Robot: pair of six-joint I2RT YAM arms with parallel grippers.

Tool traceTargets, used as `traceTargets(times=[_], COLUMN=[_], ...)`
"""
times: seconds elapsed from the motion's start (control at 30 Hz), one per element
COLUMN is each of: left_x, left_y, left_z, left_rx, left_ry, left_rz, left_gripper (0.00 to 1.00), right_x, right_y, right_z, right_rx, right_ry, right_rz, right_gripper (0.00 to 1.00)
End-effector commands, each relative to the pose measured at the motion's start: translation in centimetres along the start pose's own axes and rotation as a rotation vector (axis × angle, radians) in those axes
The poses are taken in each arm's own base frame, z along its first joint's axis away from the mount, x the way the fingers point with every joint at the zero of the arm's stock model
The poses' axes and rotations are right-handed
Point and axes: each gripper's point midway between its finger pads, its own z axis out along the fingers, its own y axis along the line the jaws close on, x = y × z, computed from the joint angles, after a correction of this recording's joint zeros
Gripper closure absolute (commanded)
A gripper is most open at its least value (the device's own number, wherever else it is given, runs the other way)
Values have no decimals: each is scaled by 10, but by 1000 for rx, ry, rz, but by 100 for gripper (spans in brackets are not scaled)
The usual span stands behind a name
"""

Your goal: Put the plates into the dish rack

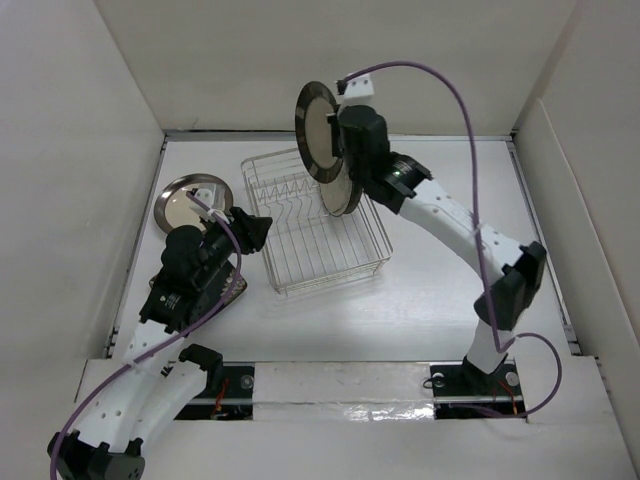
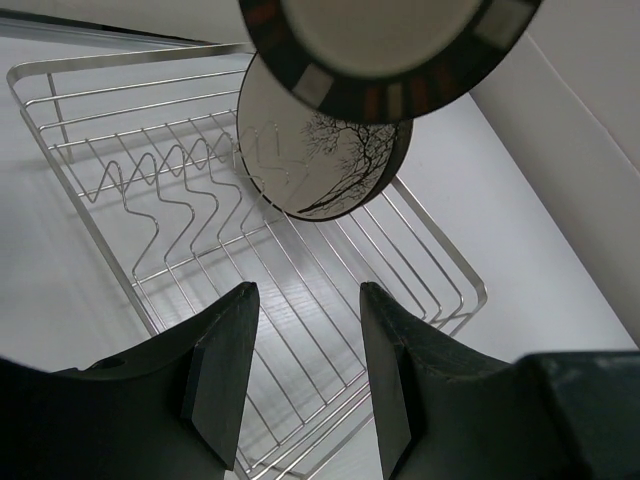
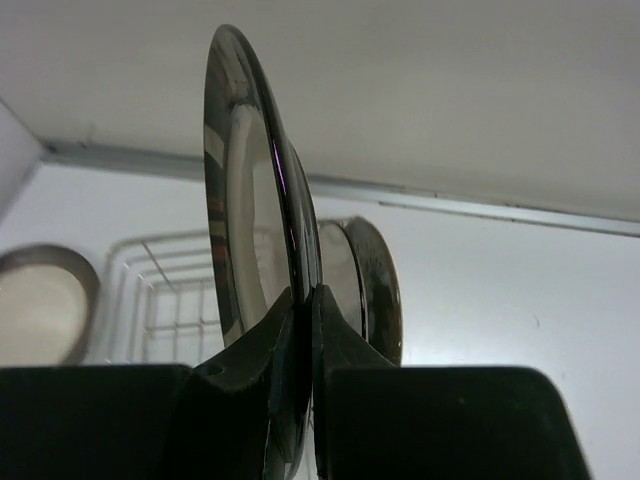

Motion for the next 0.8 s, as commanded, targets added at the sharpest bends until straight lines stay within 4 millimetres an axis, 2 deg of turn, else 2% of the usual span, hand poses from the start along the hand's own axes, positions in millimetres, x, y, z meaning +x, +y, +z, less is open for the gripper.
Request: traceTargets(times=[0.0,0.07,0.17,0.2,0.53,0.77], left_x=[-26,-26,-25,-26,-25,-26], left_y=[-10,-10,-13,-13,-14,-13], left_z=[-5,-5,-6,-7,-6,-5], left_rx=[22,22,36,37,40,38], left_ry=[-78,-75,-74,-78,-75,-74], left_rz=[18,20,19,18,15,13], left_gripper=[59,59,59,59,59,59], right_x=[-72,-59,-49,-39,-3,33], right_y=[-8,-4,0,5,-3,5], right_z=[-11,0,7,10,27,34], right_rx=[83,97,102,102,216,188], right_ry=[-166,-139,-120,-106,-45,14], right_rz=[61,30,20,9,-69,-69], right_gripper=[100,100,100,100,100,100])
